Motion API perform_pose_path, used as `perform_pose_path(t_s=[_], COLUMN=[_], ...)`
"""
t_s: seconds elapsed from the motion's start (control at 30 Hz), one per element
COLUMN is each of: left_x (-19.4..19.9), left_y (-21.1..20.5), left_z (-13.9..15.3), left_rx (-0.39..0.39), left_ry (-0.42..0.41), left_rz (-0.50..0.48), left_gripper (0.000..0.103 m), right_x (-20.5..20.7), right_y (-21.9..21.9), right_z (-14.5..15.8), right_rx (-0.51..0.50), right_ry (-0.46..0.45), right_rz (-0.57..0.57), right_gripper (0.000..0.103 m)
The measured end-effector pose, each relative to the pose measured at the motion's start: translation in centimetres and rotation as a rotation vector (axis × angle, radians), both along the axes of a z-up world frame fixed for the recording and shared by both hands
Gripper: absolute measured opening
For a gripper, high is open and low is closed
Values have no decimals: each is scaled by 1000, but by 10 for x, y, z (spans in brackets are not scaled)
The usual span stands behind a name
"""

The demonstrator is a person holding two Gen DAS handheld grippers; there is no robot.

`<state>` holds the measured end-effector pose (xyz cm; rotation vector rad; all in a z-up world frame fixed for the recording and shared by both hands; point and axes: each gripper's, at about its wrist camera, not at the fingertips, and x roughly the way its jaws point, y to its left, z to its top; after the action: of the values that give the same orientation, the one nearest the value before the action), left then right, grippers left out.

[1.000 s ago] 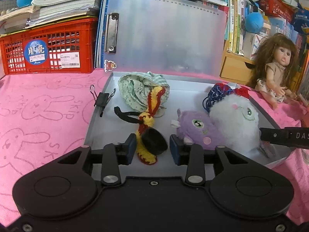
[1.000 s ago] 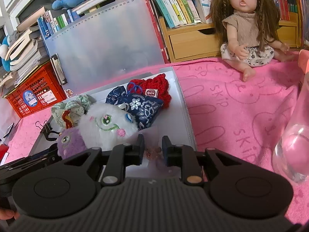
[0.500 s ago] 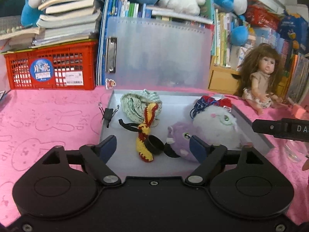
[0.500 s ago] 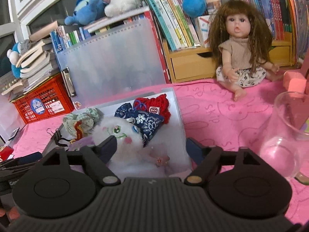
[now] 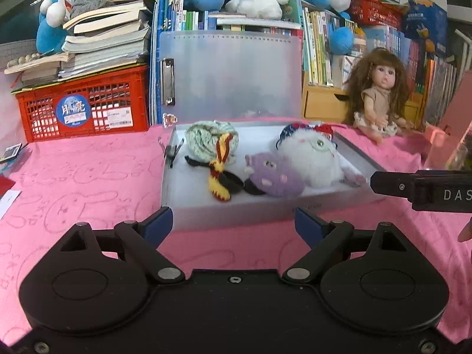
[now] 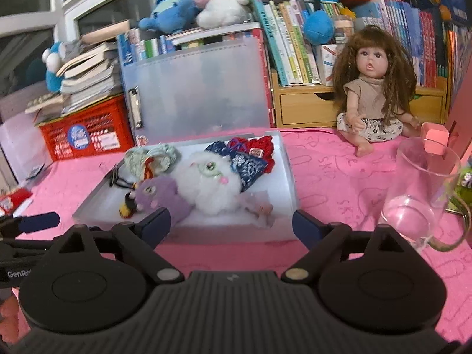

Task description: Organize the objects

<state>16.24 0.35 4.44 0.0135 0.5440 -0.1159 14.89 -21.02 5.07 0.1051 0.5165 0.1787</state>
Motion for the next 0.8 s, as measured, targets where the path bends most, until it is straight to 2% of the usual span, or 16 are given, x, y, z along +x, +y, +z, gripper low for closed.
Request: perform_pose_path(t_s=[0.37, 0.67, 0.8], left_x=[-22, -21, -20], left_y=[9, 14, 12], left_z=[-21, -38, -39], left_rx=[7, 10, 27], left_ry=[53, 110, 117], left_rz=[30, 63, 56], left_gripper=[90, 91, 95], right_x=[-22, -22, -19], right_y=[15, 21, 25], right_z=[-17, -34, -41], right_rx=[-74, -98, -114], right_ry=[23, 79, 107], right_rz=[14, 7, 3], right_gripper=[99, 99, 100])
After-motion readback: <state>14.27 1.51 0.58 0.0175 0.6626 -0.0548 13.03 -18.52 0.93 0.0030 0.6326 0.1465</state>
